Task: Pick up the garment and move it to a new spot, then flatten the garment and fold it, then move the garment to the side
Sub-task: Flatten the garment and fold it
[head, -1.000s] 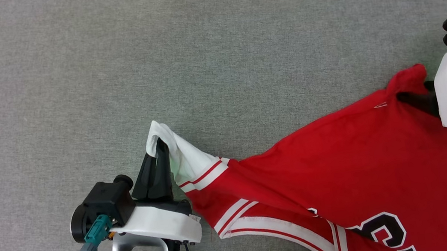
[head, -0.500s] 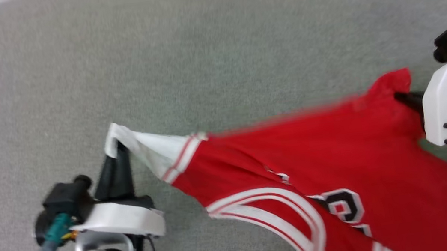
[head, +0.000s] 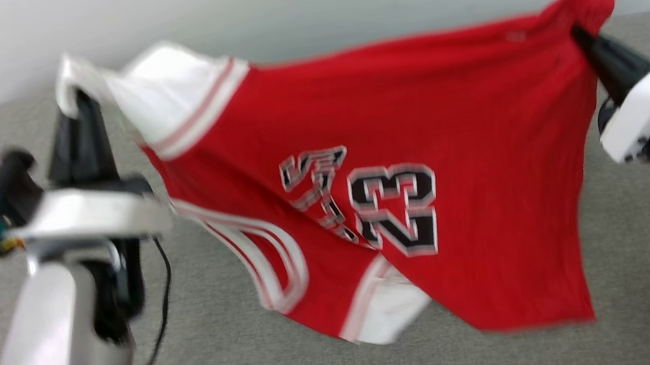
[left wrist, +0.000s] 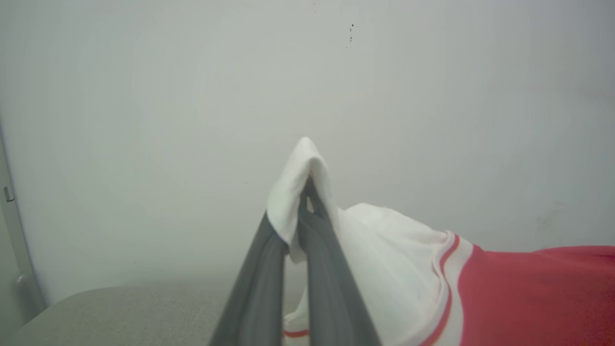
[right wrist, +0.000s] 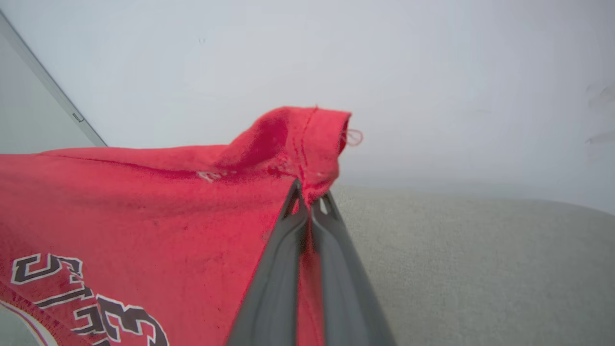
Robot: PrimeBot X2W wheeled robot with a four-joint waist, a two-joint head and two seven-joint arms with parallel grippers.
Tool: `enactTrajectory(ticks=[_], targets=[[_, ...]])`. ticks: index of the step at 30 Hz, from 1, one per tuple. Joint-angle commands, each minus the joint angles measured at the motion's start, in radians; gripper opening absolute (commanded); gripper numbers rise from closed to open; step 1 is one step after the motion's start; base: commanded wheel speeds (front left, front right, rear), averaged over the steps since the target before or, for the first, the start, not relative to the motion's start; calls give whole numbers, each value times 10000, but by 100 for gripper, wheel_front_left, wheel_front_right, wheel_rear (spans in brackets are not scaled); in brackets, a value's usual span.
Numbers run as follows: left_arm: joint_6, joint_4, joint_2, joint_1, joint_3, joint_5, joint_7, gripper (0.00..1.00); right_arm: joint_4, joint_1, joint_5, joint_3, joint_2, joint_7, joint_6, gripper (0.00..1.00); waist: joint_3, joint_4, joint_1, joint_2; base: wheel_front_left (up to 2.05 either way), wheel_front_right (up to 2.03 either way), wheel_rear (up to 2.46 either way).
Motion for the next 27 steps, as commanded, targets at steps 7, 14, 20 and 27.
enactTrajectory(ticks=[7,14,20,27], targets=[[-306,1025,130,-2735,163,-4,-74,0,201,-1739,-306,-442,486,-956,-6,0,357,-466,0,-1,0,0,0],[-429,1810,218,-5742,116,286,63,0,254,-4047,-161,-712,408,-1134,-7,0,1605,-606,0,-1,0,0,0],[-472,2326,437,-8399,98,609,211,0,303,-6315,-72,-815,167,-1128,-6,0,3118,-628,0,-1,0,0,0],[-641,2891,579,-10675,-170,940,563,0,841,-8554,-26,-601,-42,-1101,-6,0,4783,-658,0,-1,0,0,0]])
